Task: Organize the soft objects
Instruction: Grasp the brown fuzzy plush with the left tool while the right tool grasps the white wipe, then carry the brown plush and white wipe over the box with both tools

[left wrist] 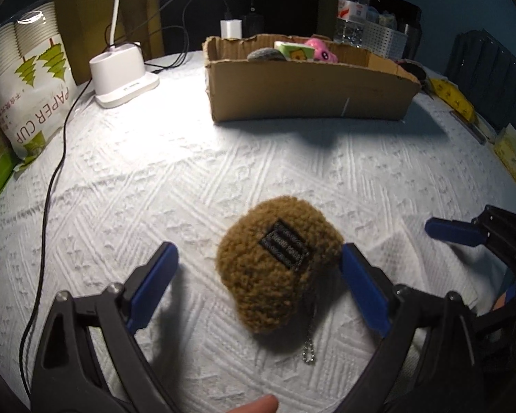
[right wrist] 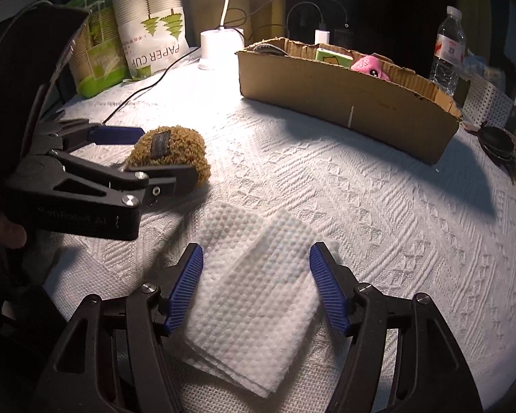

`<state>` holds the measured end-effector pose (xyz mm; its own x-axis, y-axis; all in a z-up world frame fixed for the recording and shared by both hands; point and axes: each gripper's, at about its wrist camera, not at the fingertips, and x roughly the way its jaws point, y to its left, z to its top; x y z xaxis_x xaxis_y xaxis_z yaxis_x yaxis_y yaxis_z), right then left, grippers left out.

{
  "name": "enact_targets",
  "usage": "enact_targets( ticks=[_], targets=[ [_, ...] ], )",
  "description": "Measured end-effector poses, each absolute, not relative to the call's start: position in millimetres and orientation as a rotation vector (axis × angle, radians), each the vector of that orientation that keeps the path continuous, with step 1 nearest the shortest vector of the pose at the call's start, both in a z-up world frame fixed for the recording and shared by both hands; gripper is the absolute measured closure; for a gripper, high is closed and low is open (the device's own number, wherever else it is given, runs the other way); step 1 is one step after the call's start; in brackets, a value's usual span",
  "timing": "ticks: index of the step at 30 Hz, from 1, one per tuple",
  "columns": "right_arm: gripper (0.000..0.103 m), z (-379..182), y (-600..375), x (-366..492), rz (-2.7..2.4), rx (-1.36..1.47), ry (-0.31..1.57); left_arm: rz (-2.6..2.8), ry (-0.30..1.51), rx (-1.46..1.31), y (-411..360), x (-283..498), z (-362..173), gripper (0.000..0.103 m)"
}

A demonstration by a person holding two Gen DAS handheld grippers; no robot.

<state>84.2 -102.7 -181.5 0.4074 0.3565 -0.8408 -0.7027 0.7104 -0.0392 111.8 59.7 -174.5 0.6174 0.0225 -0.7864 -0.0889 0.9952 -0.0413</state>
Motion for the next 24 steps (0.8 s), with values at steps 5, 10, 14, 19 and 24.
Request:
enact_targets(
  ticks=[5,10,14,19,24],
  targets=[
    [0.064,-177,-111,90,0.673,-0.396,0.917,0.045,0.908,-0.059,56,113,-175,0.026],
    [0.091,-174,-126,104,0.677,-0.324,0.950,0.021,0.888,-0.010,46,112,-172,0.047],
    [0.091,-171,-127,108,0.683,-0.316,0.950,0.004,0.873,-0.005,43,112,-169,0.052],
    [0.091,-157,-139,119,0.691,-0.251,0.935,-0.035,0.845,-0.010,37,111,-158,0.053],
    [0.091,-141,-149,131,0.680,-0.223,0.905,-0.049,0.819,-0.030,35,115,-146,0.053]
  ],
)
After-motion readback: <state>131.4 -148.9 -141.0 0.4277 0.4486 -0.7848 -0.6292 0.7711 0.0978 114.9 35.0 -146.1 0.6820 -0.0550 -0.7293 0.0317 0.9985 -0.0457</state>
